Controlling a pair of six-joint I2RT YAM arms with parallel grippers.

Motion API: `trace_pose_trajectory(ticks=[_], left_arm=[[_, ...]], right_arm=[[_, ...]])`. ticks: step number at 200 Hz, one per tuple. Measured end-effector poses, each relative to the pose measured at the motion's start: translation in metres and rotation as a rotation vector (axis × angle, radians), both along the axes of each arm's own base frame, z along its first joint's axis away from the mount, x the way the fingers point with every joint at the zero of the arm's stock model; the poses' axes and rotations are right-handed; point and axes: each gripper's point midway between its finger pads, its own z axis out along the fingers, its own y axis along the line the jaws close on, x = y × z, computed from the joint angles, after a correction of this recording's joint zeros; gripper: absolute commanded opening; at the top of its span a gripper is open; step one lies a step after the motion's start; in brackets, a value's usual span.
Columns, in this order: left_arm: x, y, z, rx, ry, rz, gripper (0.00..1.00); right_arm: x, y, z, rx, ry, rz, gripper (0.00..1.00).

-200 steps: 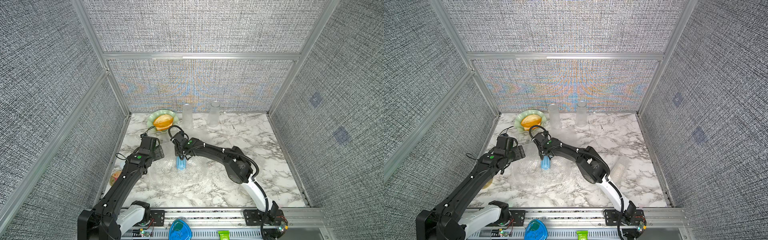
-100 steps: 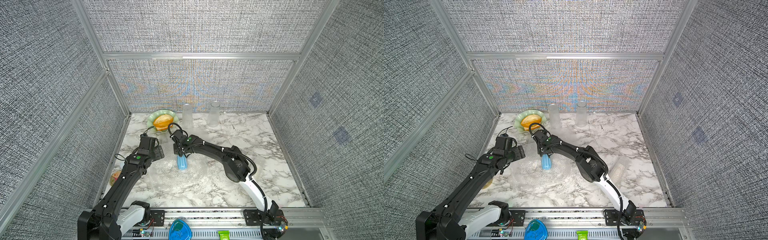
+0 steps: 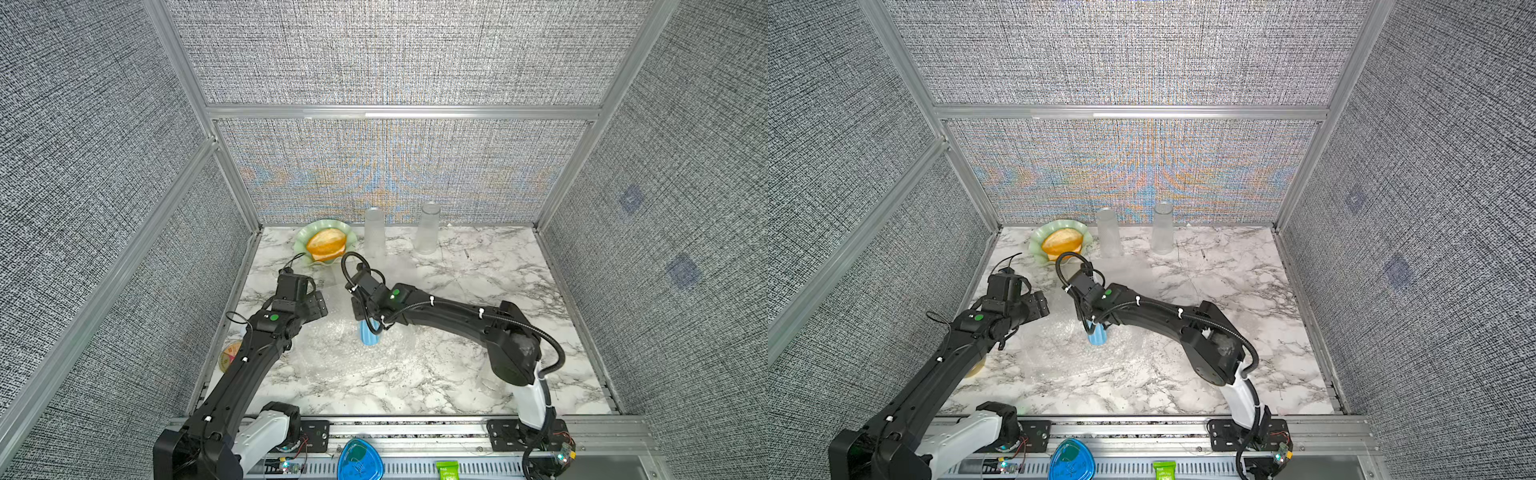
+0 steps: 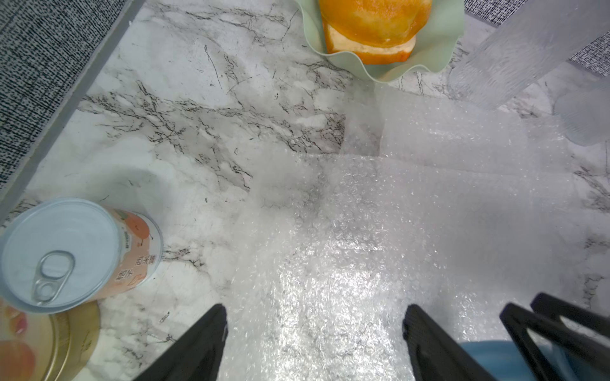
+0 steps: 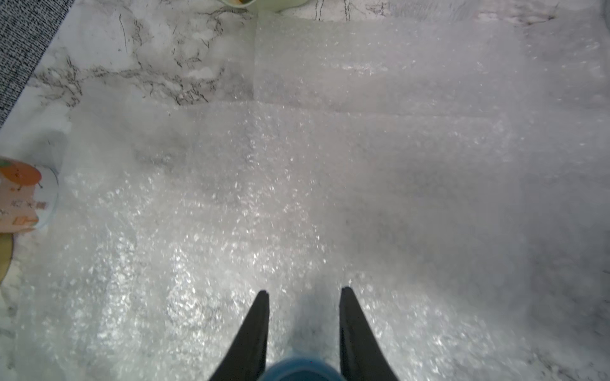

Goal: Unwrap the vase from the bubble wrap
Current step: Pick up the vase from the bubble wrap.

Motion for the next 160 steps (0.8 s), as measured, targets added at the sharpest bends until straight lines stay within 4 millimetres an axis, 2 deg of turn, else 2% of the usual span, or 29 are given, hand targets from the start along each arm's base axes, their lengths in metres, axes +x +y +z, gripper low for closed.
trace_pose_trajectory(ticks=[15,28,55,74,85,99,115,130,160], left_arm=[[0.000,0.000,0.000,0.001,-0.001,-0.002,0.86],[0.000,0.000,0.000,-0.001,-0.002,-0.003,0.86],[-0.001,-0.001,-0.001,-0.004,-0.002,-0.010,0.87],[-0.001,-0.005,-0.003,-0.018,-0.001,-0.030,0.88],[-0.001,-0.009,-0.003,-0.027,-0.003,-0.051,0.88],[0.001,-0.014,-0.004,-0.040,-0.009,-0.078,0.88],[0.001,-0.020,-0.005,-0.057,-0.011,-0.113,0.89],[0.001,-0.024,-0.004,-0.071,-0.017,-0.133,0.90],[0.005,-0.029,0.000,-0.082,-0.039,-0.160,0.91]], right_arm=[[-0.011,-0.008,0.007,0.012,-0.045,0.013,0.27],[-0.016,-0.020,0.021,0.038,-0.101,0.011,0.27],[-0.013,-0.051,0.073,0.117,-0.274,-0.030,0.27],[0.002,-0.079,0.114,0.160,-0.397,-0.086,0.27],[0.019,-0.105,0.133,0.161,-0.464,-0.145,0.27],[0.045,-0.144,0.147,0.144,-0.525,-0.233,0.27],[0.073,-0.190,0.147,0.098,-0.573,-0.326,0.27],[0.101,-0.230,0.137,0.024,-0.606,-0.407,0.27],[0.153,-0.278,0.108,-0.018,-0.616,-0.478,0.27]])
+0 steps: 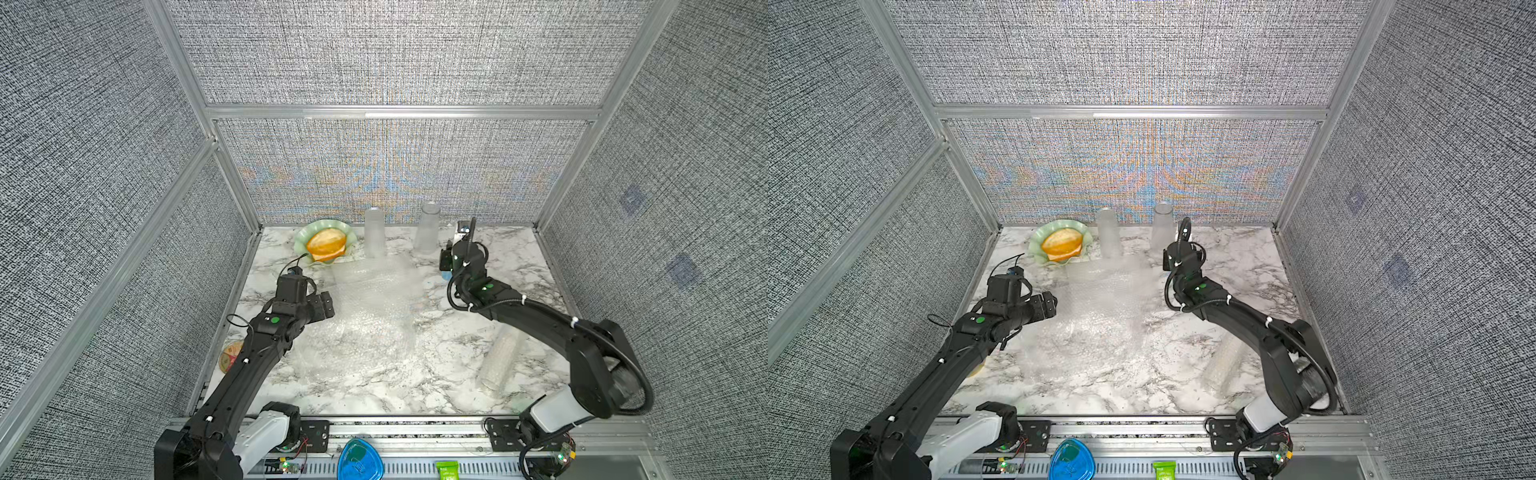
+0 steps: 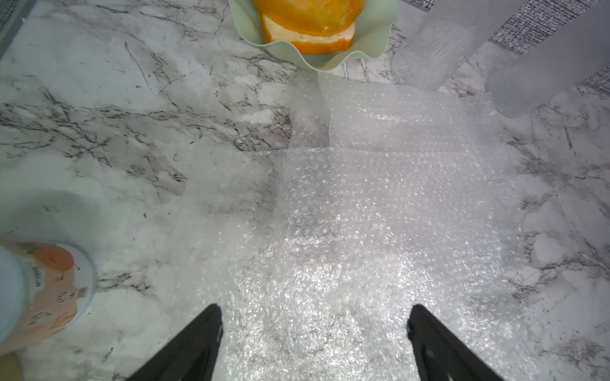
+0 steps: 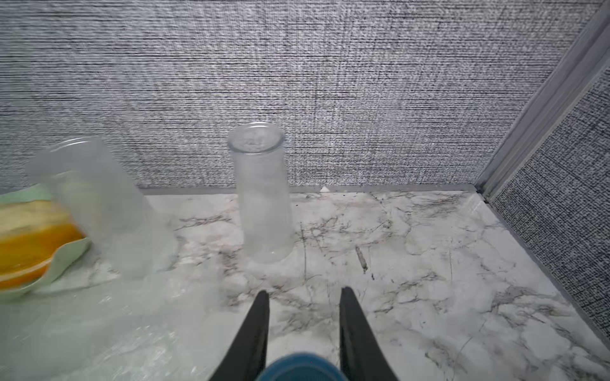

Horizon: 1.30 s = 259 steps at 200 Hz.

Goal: Unwrap the vase from the bubble wrap
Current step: Place the vase at the center of the board.

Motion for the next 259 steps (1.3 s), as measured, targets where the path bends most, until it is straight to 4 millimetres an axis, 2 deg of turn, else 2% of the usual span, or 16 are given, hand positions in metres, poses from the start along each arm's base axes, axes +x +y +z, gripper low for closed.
trace_pose_trajectory(ticks=[18,51,80,101,117,161,188,210,230,259], left_arm=[[0.001,-0.001,0.001,-0.002,-0.011,-0.010,0.91],[0.004,-0.008,0.008,-0.030,-0.044,-0.035,0.91],[0.008,-0.012,0.020,-0.051,-0.089,-0.051,0.91],[0.011,-0.015,0.031,-0.068,-0.124,-0.062,0.91],[0.013,-0.016,0.034,-0.073,-0.140,-0.065,0.91],[0.018,-0.018,0.031,-0.076,-0.139,-0.067,0.91],[0.019,-0.019,0.028,-0.077,-0.129,-0.070,0.91],[0.018,-0.019,0.028,-0.079,-0.130,-0.072,0.92],[0.018,-0.019,0.031,-0.080,-0.140,-0.072,0.96],[0.019,-0.019,0.038,-0.082,-0.153,-0.073,1.00]], right_arm=[[0.033,-0.022,-0.018,-0.007,-0.007,-0.046,0.27],[0.093,-0.035,-0.045,0.023,-0.023,-0.043,0.27],[0.133,-0.051,-0.067,0.033,-0.027,-0.057,0.27],[0.159,-0.058,-0.069,0.044,-0.047,-0.060,0.28],[0.172,-0.056,-0.071,0.040,-0.057,-0.055,0.28],[0.186,-0.045,-0.093,0.013,-0.009,-0.009,0.35],[0.187,-0.040,-0.092,-0.004,-0.005,0.003,0.51],[0.184,-0.036,-0.091,-0.025,0.012,0.014,0.71],[0.180,-0.033,-0.067,-0.033,-0.007,0.023,0.79],[0.163,-0.031,0.000,-0.014,-0.081,0.022,0.82]])
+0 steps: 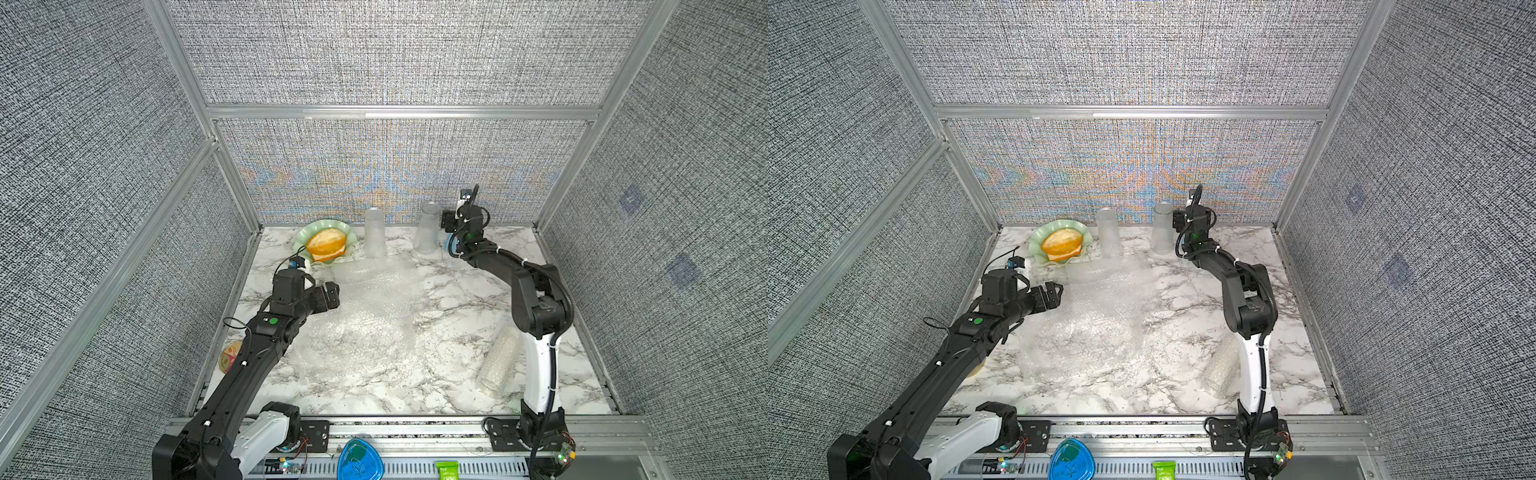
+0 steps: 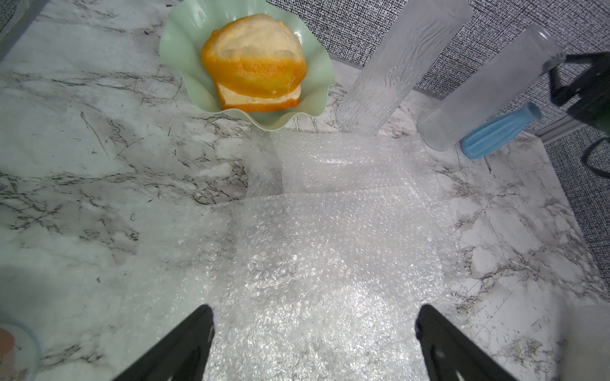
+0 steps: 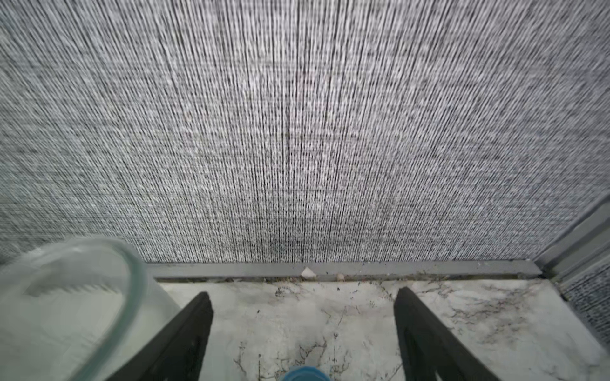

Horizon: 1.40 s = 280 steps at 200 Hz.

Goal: Unwrap the vase from the bubble wrap
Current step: Place the vase at the center of the board, then pick up the bubble wrap from the center of the board.

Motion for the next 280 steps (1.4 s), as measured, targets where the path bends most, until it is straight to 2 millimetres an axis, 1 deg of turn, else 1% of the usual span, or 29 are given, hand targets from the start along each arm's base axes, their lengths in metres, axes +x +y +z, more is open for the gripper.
trace_pose_trajectory(ticks=[11,19,28,35,42,53,62,71,75,77,82,98,121,132,141,173,198,214,234,243,254,264,273,280], left_arm=[[0.001,0.000,0.004,0.001,-0.006,-0.002,0.99],[0.001,-0.001,0.008,0.003,-0.010,-0.005,1.00],[0.002,-0.001,0.011,0.005,-0.016,-0.009,1.00],[0.002,-0.002,0.013,0.007,-0.020,-0.017,1.00],[0.002,-0.003,0.013,0.006,-0.019,-0.025,1.00],[0.000,-0.003,0.011,0.012,-0.013,-0.035,1.00],[-0.002,-0.004,0.008,0.015,-0.010,-0.046,1.00],[-0.005,-0.006,0.004,0.012,-0.002,-0.057,1.00],[-0.006,-0.006,0.003,0.010,0.001,-0.064,1.00],[-0.007,-0.007,0.002,0.010,0.002,-0.066,1.00],[-0.008,-0.007,0.001,0.010,0.004,-0.070,1.00],[-0.010,-0.011,0.001,0.000,0.006,-0.094,1.00],[-0.012,-0.016,0.002,-0.017,0.001,-0.124,1.00],[-0.013,-0.019,0.003,-0.025,0.000,-0.141,1.00],[-0.015,-0.020,0.004,-0.032,-0.002,-0.149,0.99],[-0.016,-0.024,0.006,-0.045,-0.015,-0.168,1.00],[-0.016,-0.026,0.005,-0.051,-0.007,-0.178,0.99],[-0.016,-0.027,0.003,-0.052,-0.001,-0.180,1.00],[-0.016,-0.027,0.003,-0.051,0.000,-0.180,0.99],[-0.016,-0.027,0.002,-0.051,0.002,-0.180,1.00],[-0.016,-0.027,0.001,-0.050,0.004,-0.180,1.00],[-0.016,-0.026,0.001,-0.048,0.004,-0.181,0.99],[-0.015,-0.026,0.001,-0.048,0.003,-0.181,1.00],[-0.015,-0.026,0.001,-0.048,0.003,-0.180,1.00]], right_arm=[[-0.015,-0.003,0.027,0.016,-0.016,-0.015,0.82],[-0.030,-0.007,0.047,0.040,-0.020,-0.036,0.82],[-0.051,-0.016,0.070,0.079,-0.021,-0.068,0.82],[-0.069,-0.022,0.082,0.114,-0.009,-0.093,0.82],[-0.090,-0.030,0.089,0.150,0.013,-0.116,0.82],[-0.120,-0.043,0.088,0.194,0.068,-0.159,0.82],[-0.143,-0.051,0.075,0.221,0.135,-0.189,0.82],[-0.169,-0.059,0.049,0.236,0.239,-0.222,0.82],[-0.185,-0.063,0.033,0.238,0.301,-0.240,0.82],[-0.189,-0.063,0.029,0.239,0.320,-0.243,0.82],[-0.208,-0.066,0.012,0.242,0.388,-0.263,0.82],[-0.260,-0.074,-0.025,0.259,0.540,-0.309,0.83],[-0.323,-0.080,-0.065,0.301,0.707,-0.373,0.83],[-0.349,-0.083,-0.080,0.305,0.778,-0.408,0.83],[-0.365,-0.085,-0.089,0.308,0.820,-0.435,0.83],[-0.408,-0.096,-0.123,0.299,0.960,-0.522,0.83],[-0.427,-0.098,-0.144,0.295,1.034,-0.553,0.83],[-0.436,-0.096,-0.162,0.296,1.092,-0.558,0.83],[-0.437,-0.088,-0.182,0.314,1.145,-0.546,0.83],[-0.435,-0.083,-0.190,0.323,1.169,-0.535,0.81],[-0.430,-0.077,-0.197,0.326,1.192,-0.516,0.75],[-0.427,-0.075,-0.200,0.316,1.205,-0.507,0.65],[-0.422,-0.071,-0.197,0.314,1.203,-0.486,0.56],[-0.417,-0.066,-0.193,0.314,1.191,-0.457,0.52]])
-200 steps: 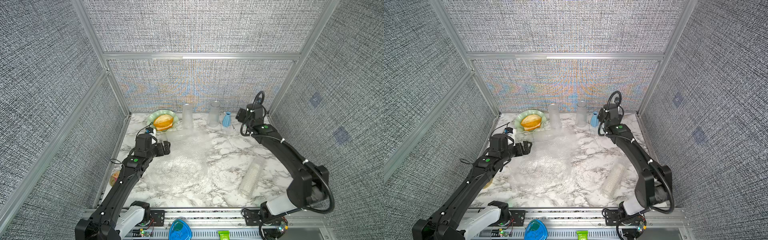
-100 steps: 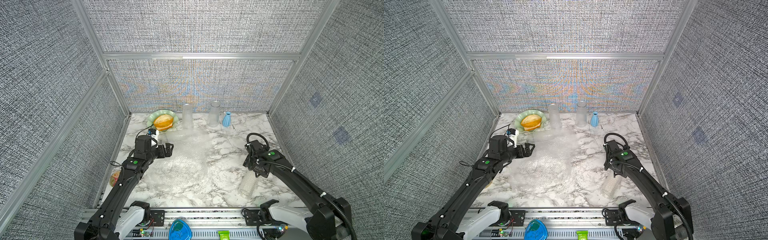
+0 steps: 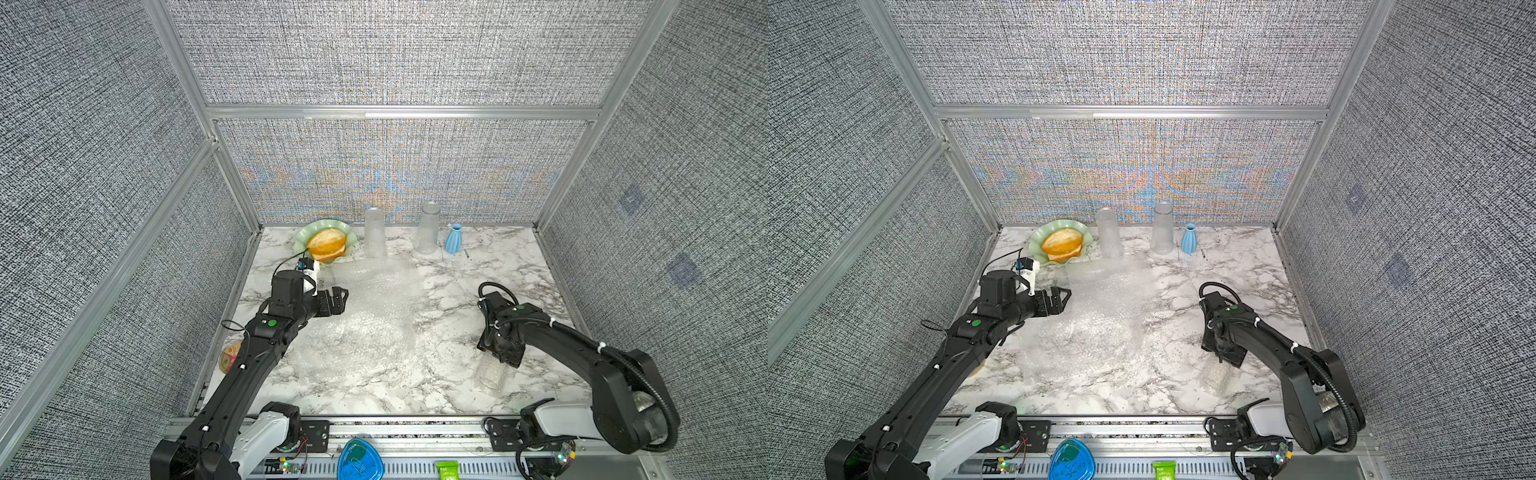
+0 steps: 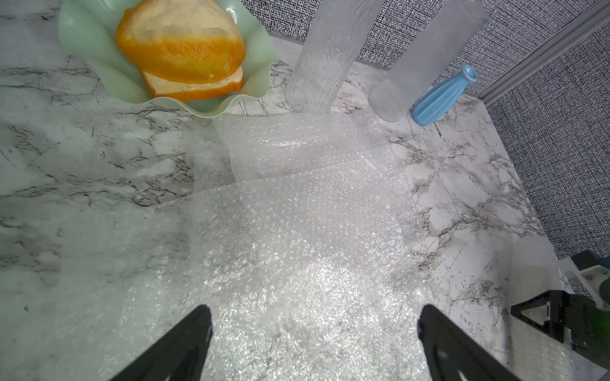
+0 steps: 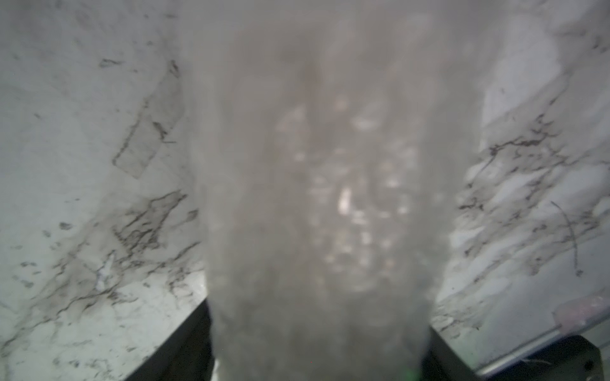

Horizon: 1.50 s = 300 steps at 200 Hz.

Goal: Unwrap the vase from the bubble wrap
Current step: Pick up the bubble wrap from the center of the board, then place the bubble wrap at the center of the board.

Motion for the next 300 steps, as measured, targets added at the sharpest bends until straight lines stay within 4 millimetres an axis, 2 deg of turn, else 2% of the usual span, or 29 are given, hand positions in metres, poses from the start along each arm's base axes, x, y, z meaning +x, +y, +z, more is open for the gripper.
trace_pose_trajectory(ticks=[15,42,70,90,111,135,185,208,242,265,300], left_arm=[[0.001,0.001,0.000,0.004,-0.002,0.005,0.99],[0.001,0.001,-0.001,0.005,0.000,0.004,1.00],[0.003,0.001,-0.004,0.010,0.013,0.003,1.00],[0.003,0.000,-0.006,0.012,0.018,0.003,1.00],[0.003,0.000,-0.006,0.012,0.019,0.003,0.99],[0.003,0.001,-0.005,0.011,0.016,0.003,0.99],[0.004,0.004,-0.004,0.020,0.007,0.018,0.99],[0.003,0.004,-0.002,0.019,0.001,0.018,1.00],[0.003,0.004,-0.002,0.018,-0.001,0.019,1.00],[0.002,0.004,-0.002,0.018,0.000,0.019,1.00],[0.002,0.005,-0.003,0.017,0.002,0.021,0.99]], right_arm=[[0.015,0.013,0.015,0.036,-0.065,0.047,0.46],[0.037,0.039,0.047,0.076,-0.166,0.191,0.45],[0.050,0.084,0.079,0.131,-0.225,0.399,0.45],[0.056,0.110,0.092,0.146,-0.225,0.498,0.45],[0.064,0.132,0.091,0.121,-0.182,0.555,0.45],[0.067,0.157,0.076,0.073,-0.104,0.621,0.46],[0.072,0.190,0.059,0.039,-0.031,0.677,0.46],[0.072,0.202,0.056,0.026,-0.010,0.698,0.46],[0.078,0.210,0.066,-0.007,-0.024,0.712,0.46],[0.077,0.198,0.057,-0.077,0.009,0.708,0.46],[0.074,0.166,0.032,-0.249,0.098,0.699,0.49]])
